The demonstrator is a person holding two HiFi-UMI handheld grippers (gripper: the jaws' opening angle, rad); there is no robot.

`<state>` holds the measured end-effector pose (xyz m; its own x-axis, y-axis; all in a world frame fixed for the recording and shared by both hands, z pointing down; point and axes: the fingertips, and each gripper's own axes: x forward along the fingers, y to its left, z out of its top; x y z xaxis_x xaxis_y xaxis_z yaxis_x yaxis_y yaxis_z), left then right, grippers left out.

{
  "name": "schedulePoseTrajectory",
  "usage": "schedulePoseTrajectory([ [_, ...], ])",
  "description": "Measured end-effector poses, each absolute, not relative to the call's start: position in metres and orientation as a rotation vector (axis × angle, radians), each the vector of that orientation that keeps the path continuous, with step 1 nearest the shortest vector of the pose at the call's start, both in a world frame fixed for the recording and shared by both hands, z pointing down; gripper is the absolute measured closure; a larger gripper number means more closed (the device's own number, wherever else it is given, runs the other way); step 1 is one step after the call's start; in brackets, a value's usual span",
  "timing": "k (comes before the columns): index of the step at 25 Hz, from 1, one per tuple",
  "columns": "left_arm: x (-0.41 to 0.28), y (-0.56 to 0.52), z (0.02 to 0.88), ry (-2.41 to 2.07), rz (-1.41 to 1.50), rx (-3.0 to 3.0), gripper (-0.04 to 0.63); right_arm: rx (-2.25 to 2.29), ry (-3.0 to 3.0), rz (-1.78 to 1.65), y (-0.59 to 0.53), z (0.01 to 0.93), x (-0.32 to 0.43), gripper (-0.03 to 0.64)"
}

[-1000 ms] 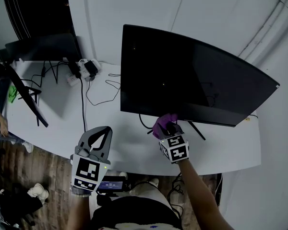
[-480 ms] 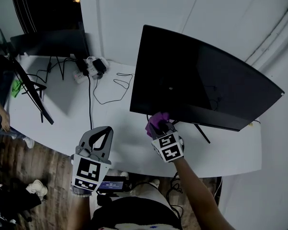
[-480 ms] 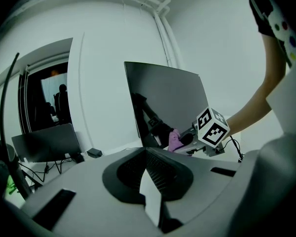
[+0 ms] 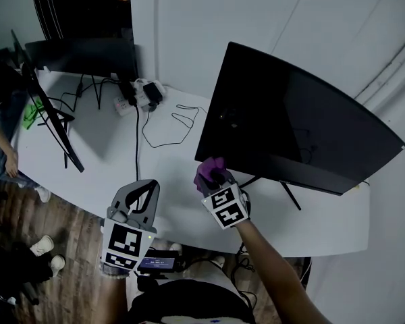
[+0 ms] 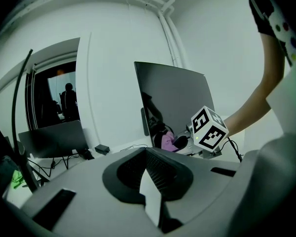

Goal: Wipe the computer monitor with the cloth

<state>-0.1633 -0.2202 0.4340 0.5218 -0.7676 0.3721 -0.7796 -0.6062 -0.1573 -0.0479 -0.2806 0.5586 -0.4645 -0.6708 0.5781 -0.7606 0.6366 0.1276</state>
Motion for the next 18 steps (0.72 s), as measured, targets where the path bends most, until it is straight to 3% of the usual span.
schedulePoseTrajectory([
  [18,-0.193,-0.223,0.439,-1.469,0.630,2.641,0.589,0.854,-2.327,0.087,-0.285,0.558,-0.121,0.548],
])
